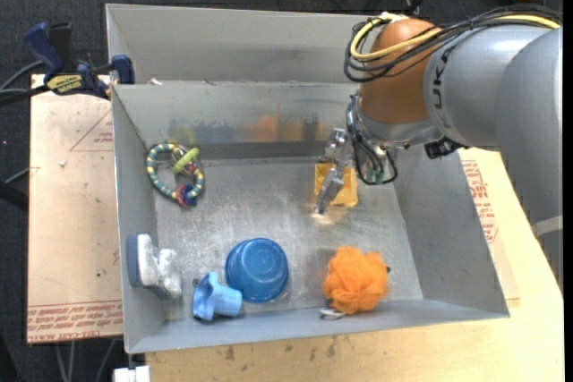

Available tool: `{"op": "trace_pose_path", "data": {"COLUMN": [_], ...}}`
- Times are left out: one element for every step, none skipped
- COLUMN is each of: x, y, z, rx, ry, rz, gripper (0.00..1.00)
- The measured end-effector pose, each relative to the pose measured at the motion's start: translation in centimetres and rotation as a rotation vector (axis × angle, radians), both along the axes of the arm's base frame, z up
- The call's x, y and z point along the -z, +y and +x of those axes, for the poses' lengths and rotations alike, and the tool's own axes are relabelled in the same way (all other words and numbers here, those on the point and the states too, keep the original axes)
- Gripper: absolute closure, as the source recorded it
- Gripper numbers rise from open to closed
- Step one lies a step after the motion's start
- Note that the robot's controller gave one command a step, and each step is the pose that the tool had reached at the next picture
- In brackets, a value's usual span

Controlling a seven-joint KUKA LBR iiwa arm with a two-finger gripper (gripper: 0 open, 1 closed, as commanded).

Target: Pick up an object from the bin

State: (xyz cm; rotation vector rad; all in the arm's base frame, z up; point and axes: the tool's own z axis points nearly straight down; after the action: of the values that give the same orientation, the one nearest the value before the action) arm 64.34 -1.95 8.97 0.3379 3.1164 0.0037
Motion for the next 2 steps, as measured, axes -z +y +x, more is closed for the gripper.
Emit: {"op": "trace_pose_path", "data": {"x": [-0.57, -0.97], "y": [0.02, 0.01], "z": [0.15, 0.12], "rx": [0.000, 0.000], "ry": [0.001, 0.002], "rz": [-0.001, -0.001], "gripper": [1.00, 1.00]}}
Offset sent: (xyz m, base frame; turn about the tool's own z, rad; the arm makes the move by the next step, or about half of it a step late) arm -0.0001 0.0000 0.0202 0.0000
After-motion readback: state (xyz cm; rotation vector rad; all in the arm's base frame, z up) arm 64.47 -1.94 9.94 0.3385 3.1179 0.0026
